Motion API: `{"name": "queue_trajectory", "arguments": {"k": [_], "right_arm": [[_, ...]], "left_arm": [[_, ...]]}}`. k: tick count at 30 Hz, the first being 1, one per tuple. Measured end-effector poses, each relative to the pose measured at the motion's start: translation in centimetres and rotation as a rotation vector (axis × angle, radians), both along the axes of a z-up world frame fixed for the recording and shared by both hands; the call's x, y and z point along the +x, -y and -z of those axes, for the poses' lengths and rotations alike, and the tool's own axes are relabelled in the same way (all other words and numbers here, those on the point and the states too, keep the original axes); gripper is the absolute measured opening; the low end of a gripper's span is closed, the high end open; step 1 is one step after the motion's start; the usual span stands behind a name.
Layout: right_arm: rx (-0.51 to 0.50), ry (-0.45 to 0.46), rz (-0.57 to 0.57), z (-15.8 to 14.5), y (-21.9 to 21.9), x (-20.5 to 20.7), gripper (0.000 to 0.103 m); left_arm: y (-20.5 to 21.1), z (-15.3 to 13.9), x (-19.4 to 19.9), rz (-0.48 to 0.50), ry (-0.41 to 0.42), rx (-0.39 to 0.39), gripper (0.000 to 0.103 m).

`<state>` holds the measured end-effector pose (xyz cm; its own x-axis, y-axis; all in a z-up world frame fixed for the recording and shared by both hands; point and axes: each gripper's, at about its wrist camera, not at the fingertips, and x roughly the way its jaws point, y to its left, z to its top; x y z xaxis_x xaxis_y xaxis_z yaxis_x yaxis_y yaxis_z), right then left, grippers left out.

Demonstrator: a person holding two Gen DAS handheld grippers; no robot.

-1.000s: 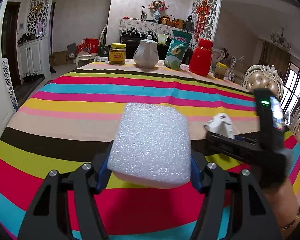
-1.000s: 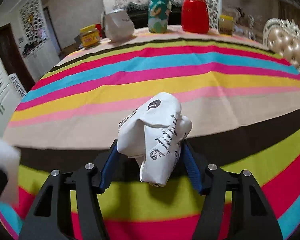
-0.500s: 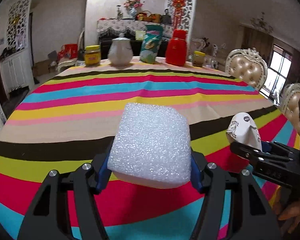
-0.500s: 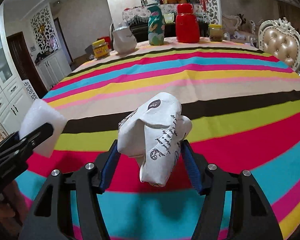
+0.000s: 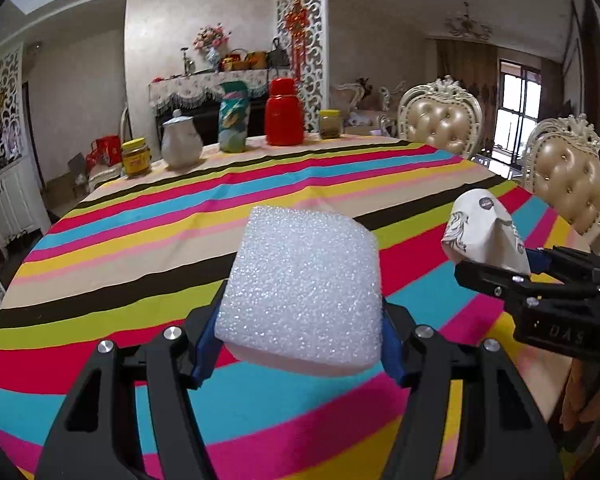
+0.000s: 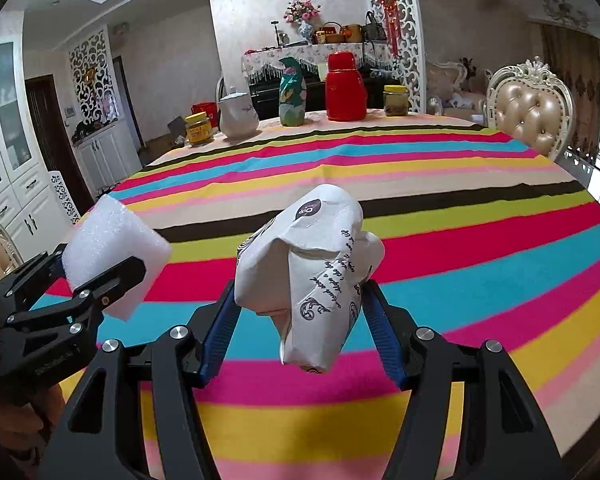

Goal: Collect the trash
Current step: 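Carry the foam block and paper cup with both tools to the wastebasket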

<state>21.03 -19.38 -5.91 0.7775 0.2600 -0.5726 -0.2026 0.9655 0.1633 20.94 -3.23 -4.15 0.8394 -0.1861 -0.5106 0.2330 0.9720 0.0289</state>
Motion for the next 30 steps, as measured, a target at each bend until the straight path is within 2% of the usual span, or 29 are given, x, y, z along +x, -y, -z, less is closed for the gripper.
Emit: {"name": "queue_trajectory", "arguments": {"k": [11, 21, 30], "right_arm": [[-0.001, 0.040, 0.023, -0.3, 4.3, -6.6, 0.060], [-0.008, 0.112, 0.128, -0.7, 9.6, -12.3, 0.060], [-0.012, 0.155, 0.212, -0.6, 14.4, -16.1, 0.060]], "left_arm": [[3.4, 0.0, -4.0, 0.081, 0.012, 0.009, 0.063], [6.9, -0.6, -6.9, 0.151, 0.060, 0.006, 0.063], [11.8, -1.0, -9.1, 0.243, 0.098, -0.005, 0.064]]}}
